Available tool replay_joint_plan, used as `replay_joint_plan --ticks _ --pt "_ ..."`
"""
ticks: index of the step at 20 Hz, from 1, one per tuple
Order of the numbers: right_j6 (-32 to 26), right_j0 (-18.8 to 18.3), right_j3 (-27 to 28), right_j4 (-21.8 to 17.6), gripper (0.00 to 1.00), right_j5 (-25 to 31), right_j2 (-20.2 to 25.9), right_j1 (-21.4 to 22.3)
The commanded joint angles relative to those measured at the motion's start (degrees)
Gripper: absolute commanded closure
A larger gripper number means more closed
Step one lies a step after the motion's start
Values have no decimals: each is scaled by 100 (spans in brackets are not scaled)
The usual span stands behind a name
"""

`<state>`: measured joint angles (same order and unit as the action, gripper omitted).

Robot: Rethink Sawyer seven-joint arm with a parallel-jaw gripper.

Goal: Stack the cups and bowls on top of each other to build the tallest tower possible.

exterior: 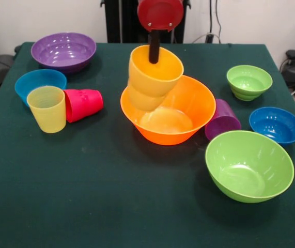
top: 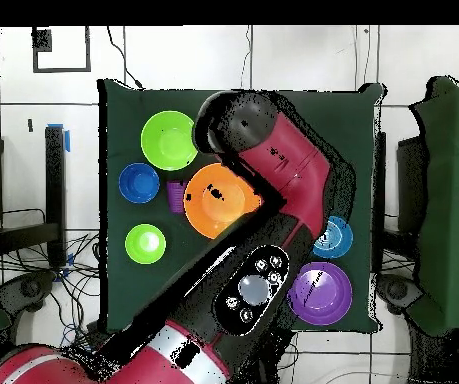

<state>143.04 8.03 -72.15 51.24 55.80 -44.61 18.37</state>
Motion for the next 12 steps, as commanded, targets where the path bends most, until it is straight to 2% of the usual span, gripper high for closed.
replay_joint_plan --ticks 1,4,7,12 --pt "-240 288 -1073 -392 100 -1001 1074 374" --pt "-337 264 -1252 -388 100 -1162 1179 493" --pt "-250 85 -1000 -488 100 -976 1280 342" --pt "-438 -118 -1034 -524 100 -1193 1596 365"
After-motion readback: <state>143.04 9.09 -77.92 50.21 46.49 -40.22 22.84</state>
